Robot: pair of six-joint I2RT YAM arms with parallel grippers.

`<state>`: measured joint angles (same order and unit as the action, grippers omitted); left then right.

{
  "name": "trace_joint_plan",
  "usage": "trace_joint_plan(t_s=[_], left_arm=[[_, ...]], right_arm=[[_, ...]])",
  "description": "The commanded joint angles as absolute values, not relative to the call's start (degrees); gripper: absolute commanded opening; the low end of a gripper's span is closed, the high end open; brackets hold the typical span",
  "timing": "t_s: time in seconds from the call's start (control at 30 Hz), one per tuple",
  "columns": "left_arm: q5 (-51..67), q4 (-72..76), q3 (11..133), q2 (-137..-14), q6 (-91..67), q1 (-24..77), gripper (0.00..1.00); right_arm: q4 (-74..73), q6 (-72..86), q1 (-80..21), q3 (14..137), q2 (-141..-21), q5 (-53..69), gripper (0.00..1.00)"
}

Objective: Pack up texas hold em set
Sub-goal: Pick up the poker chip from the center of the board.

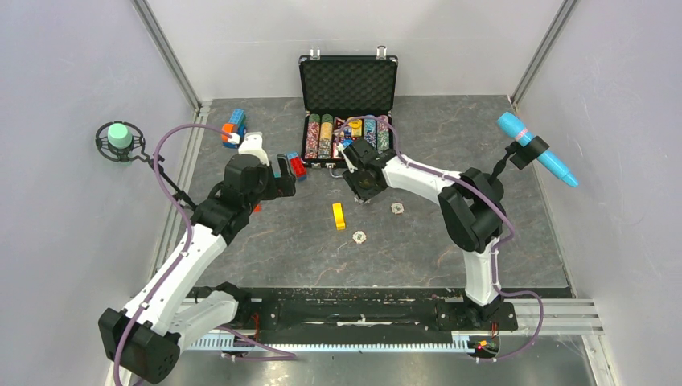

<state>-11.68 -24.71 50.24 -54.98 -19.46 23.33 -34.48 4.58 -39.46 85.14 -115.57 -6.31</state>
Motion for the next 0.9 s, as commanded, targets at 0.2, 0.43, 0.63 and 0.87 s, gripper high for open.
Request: trace_joint_plan(t_s=[0.2,0.43,0.63,0.87], left_arm=[[-10.17,-21.8,51.15,-56.19,-23.11,23.15,1.0],[-9.56,-21.69,51.06,-56.81,-23.58,23.15,1.0],[-5.1,-20.27,50.71,-58.61,-29.5,23.12,0.99],[8.48,-7.87,44.89,-63.5,-42.85,23.2,0.93]], right_arm=[[-29.82,3.76,-38.85,83.63,-112.32,-4.36,0.0],[-29.84,3.41,-38.85,84.29,-112.9,-4.11,0.0],[-33.08,0.61,-38.87,84.48,-110.1,-1.93,0.0],[-35.25,-2.66,-38.85,78.14,-101.85,2.38,0.0]])
